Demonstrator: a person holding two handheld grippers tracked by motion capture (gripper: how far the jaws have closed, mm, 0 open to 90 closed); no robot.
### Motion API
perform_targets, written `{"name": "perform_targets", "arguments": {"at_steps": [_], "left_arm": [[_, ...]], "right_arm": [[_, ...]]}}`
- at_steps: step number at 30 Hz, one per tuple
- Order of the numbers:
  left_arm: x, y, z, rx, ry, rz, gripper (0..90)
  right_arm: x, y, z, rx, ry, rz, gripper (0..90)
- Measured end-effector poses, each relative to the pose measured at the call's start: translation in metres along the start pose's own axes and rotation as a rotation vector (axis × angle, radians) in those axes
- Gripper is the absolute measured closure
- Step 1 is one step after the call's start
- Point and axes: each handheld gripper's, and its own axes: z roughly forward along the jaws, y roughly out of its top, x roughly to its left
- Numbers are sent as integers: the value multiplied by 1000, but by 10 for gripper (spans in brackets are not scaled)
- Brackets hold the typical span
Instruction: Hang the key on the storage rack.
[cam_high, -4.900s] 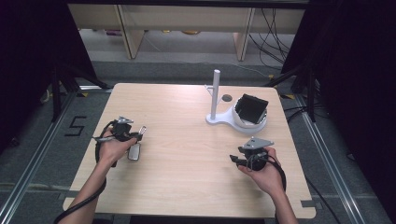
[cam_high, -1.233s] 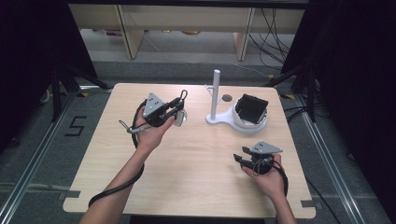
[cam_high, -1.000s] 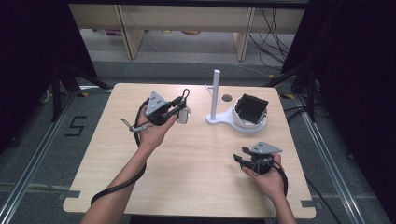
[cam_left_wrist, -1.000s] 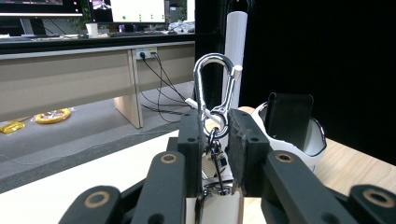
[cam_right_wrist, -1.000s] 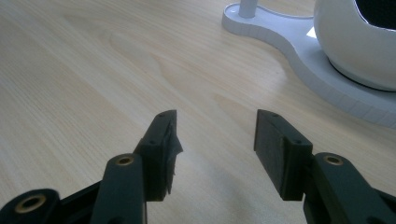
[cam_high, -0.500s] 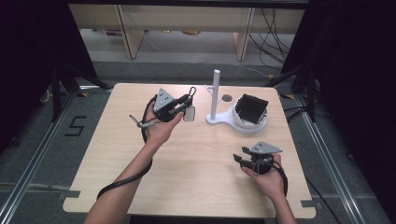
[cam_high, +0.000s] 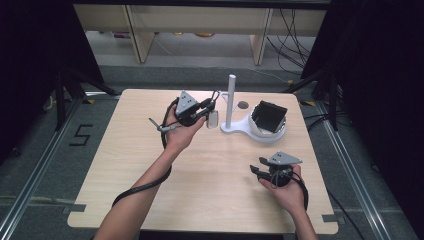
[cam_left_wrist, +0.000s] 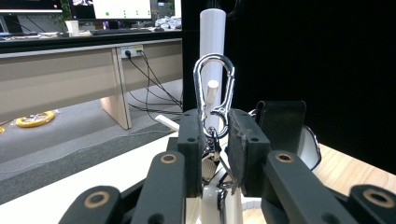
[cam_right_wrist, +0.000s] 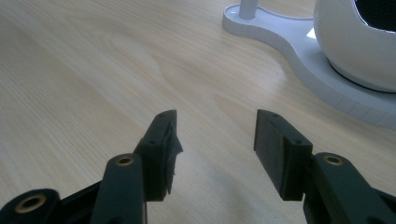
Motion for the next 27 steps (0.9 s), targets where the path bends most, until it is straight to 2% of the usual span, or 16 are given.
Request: {"name": "perform_targets", "arguments": {"at_steps": [19,21,23,27], "left_arm": [[-3,-2,22,42,5,-5,752],[-3,-3,23,45,6,-9,752],[-3,-4,25,50,7,-13,752],[-4,-6,27,55,7,-13,752]], "right_arm": [[1,0,0,-2,0,1,503],[1,1,-1,1,0,9,503],[3,0,-2,8,3,39,503],[1,0,-1,0,6,12,503]]}}
